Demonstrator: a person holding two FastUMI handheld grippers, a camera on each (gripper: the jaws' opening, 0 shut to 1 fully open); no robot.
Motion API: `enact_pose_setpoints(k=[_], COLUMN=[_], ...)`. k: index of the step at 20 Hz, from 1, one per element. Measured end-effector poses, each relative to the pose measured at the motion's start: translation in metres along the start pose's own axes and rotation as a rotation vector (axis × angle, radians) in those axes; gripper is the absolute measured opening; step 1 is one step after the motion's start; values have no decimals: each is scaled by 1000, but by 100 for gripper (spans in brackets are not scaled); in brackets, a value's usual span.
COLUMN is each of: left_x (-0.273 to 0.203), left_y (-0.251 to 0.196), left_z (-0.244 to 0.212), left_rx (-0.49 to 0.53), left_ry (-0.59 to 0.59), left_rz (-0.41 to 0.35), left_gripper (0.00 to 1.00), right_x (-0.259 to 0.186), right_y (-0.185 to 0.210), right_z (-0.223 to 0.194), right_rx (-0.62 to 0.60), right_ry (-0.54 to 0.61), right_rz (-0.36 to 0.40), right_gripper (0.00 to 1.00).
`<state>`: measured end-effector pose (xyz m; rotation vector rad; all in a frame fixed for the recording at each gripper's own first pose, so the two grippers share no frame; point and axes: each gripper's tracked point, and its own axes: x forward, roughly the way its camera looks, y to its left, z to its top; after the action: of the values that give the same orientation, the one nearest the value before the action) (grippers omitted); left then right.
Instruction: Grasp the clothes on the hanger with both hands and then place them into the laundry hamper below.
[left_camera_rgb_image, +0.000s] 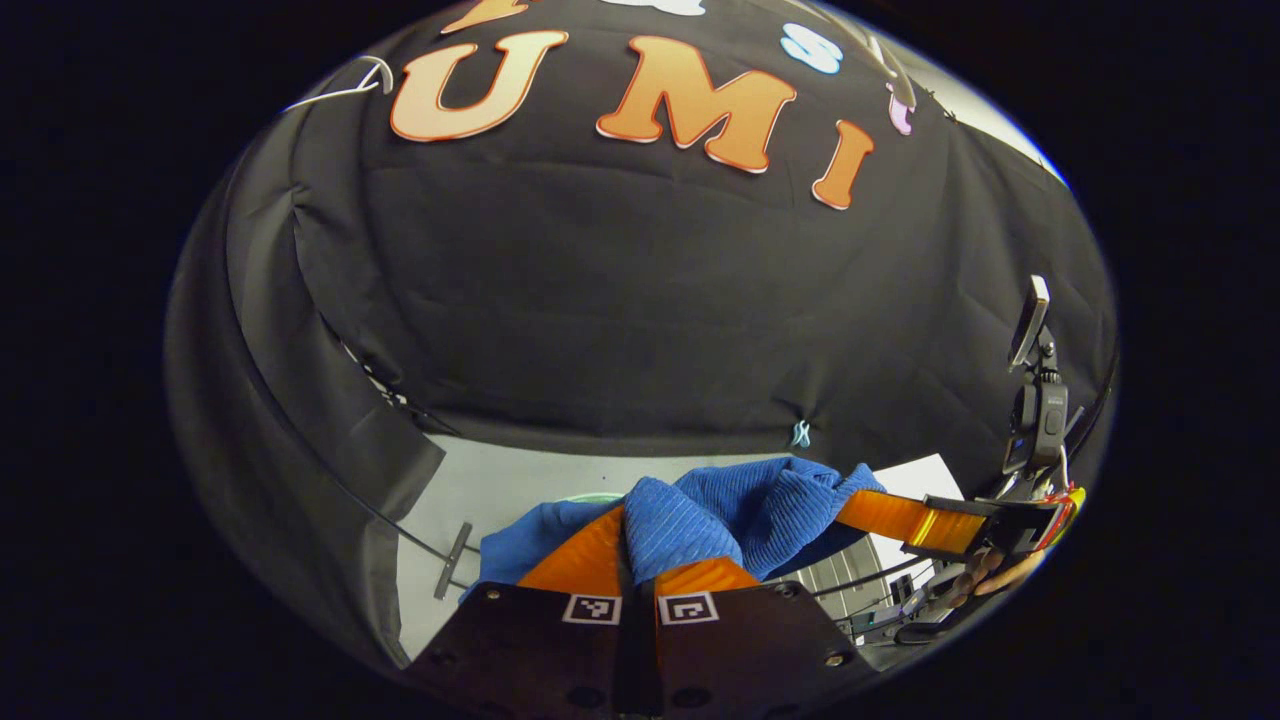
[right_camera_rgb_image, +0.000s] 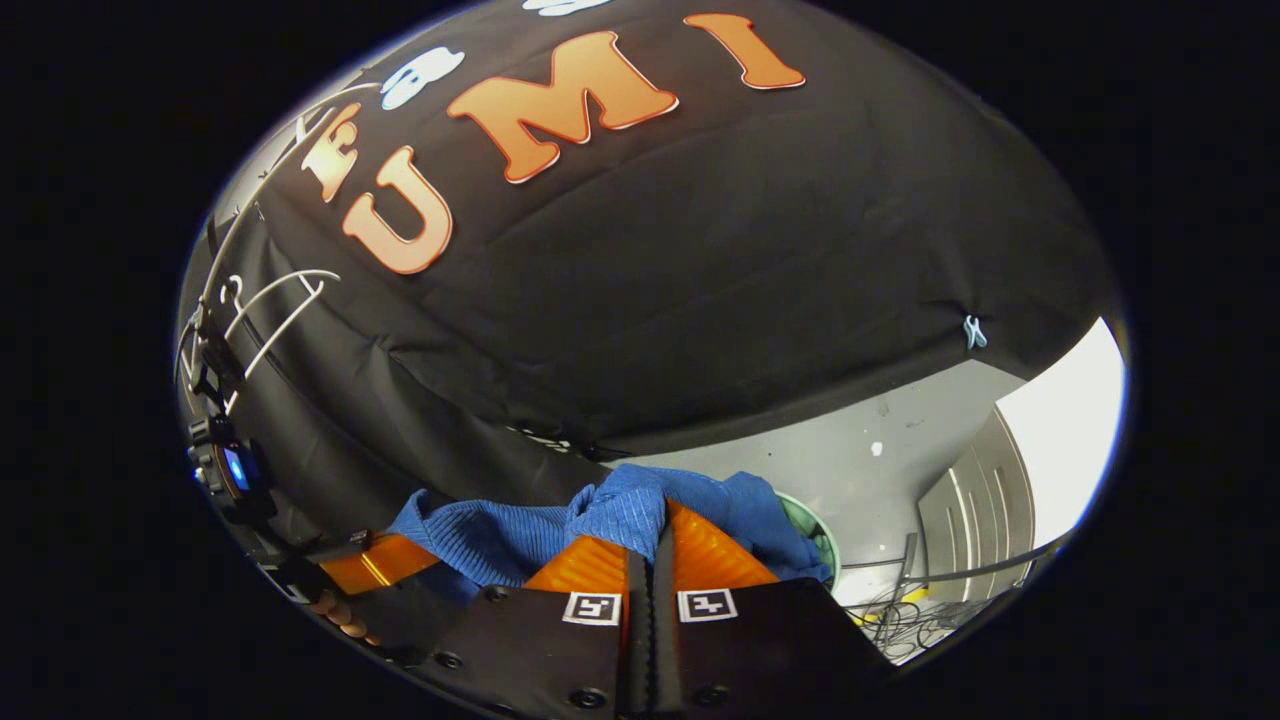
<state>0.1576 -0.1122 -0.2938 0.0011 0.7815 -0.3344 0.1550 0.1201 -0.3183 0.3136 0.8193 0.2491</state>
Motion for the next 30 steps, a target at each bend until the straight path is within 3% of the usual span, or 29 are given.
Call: enact_pose_setpoints(k=[14,21,22,23,24,26,29,30], left_x=[34,40,39,38,38,35,31,29], left_y=[53,63,65,66,68,72,69,66], left_z=[-90,-113,-113,-113,-116,-121,-125,-126], left_rx=[52,14,18,22,23,30,12,-10], left_ry=[252,322,324,327,333,349,364,364], left_rz=[84,102,104,108,115,145,143,134], left_gripper=[1,1,1,2,2,4,13,15], right_x=[37,45,46,47,47,43,37,36], right_y=[-41,-55,-56,-57,-57,-58,-56,-55], right_z=[-98,-128,-130,-132,-134,-137,-135,-132], right_rx=[-180,-216,-216,-215,-213,-215,-201,-193], right_ry=[221,286,288,290,294,308,301,289], right_rz=[-218,-283,-288,-292,-292,-304,-311,-311], right_gripper=[8,8,14,8,8,13,9,23])
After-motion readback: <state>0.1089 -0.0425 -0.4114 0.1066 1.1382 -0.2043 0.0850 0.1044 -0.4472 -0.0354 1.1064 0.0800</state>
